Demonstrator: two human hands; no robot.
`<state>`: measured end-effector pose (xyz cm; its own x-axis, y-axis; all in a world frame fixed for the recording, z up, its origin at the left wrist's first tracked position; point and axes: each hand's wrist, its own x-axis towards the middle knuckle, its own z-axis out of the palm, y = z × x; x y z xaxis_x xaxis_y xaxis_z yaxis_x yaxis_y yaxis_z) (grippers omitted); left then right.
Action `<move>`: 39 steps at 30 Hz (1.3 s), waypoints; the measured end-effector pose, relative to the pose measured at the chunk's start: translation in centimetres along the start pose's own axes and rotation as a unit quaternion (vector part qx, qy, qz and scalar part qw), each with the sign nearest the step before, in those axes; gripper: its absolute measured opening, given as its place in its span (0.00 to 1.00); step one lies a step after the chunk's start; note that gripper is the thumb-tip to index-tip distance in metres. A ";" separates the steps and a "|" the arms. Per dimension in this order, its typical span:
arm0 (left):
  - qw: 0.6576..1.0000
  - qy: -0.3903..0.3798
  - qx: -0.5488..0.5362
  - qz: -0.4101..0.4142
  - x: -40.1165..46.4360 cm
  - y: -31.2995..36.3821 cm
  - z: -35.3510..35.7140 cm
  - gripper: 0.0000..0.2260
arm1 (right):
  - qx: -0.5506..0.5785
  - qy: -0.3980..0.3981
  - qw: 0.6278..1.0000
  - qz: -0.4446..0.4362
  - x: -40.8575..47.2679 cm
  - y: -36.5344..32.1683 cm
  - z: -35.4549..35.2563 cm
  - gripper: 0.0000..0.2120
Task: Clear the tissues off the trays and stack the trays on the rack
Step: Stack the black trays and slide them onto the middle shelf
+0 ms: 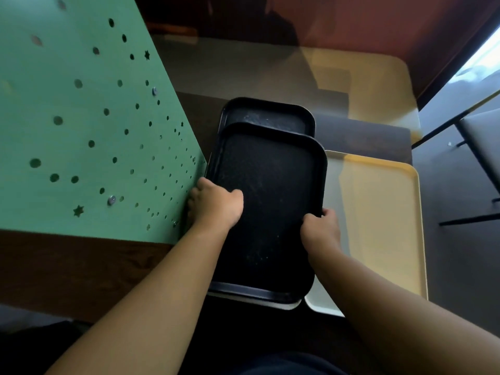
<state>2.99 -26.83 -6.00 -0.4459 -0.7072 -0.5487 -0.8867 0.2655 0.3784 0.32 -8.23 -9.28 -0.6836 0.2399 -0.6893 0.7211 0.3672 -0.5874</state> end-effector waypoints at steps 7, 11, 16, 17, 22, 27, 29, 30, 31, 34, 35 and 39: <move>1.000 0.010 -0.018 0.004 4.9 5.5 -0.3 0.32 | -0.007 0.005 1.000 -0.029 3.2 -6.4 0.9 0.22; 1.000 0.021 -0.001 0.012 6.4 7.2 0.5 0.29 | -0.033 0.010 0.999 -0.033 4.9 -8.2 1.3 0.24; 1.000 0.026 -0.009 -0.005 7.2 8.2 1.5 0.30 | -0.065 0.030 0.997 -0.035 6.2 -8.7 2.1 0.26; 1.000 0.026 -0.004 -0.006 7.3 8.0 1.7 0.31 | -0.082 0.032 0.995 -0.036 6.5 -8.6 2.3 0.25; 0.999 0.025 0.028 0.010 7.4 7.5 2.3 0.31 | -0.110 0.024 0.993 -0.035 7.1 -8.4 2.5 0.23; 1.000 0.019 0.015 0.000 7.4 7.6 1.9 0.29 | -0.115 0.005 0.993 -0.037 7.1 -8.6 1.9 0.24; 1.000 0.017 -0.014 -0.009 7.6 7.8 1.4 0.29 | -0.081 -0.012 0.996 -0.023 7.3 -9.1 1.4 0.23; 0.999 0.017 -0.032 -0.012 7.7 7.8 1.2 0.29 | -0.055 -0.023 0.998 -0.011 7.5 -9.3 1.1 0.23; 0.998 0.014 -0.054 -0.015 7.6 7.9 1.0 0.29 | -0.033 -0.030 0.999 -0.002 7.8 -9.5 0.7 0.23; 0.992 -0.006 -0.126 -0.026 7.3 7.9 0.6 0.32 | 0.015 -0.036 0.999 0.009 7.9 -9.6 -0.3 0.25; 0.988 -0.016 -0.151 -0.029 6.8 7.8 0.5 0.33 | 0.039 -0.044 0.998 0.008 7.9 -9.6 -0.7 0.23; 0.976 -0.061 -0.206 -0.028 5.4 6.6 0.2 0.34 | 0.070 -0.078 0.994 -0.016 7.2 -10.0 -2.7 0.12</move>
<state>-5.32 -28.77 -6.66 -0.4310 -0.6228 -0.6530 -0.7976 -0.0755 0.5984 -12.11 -7.73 -7.27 -0.6882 0.0846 -0.7205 0.7159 0.2403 -0.6556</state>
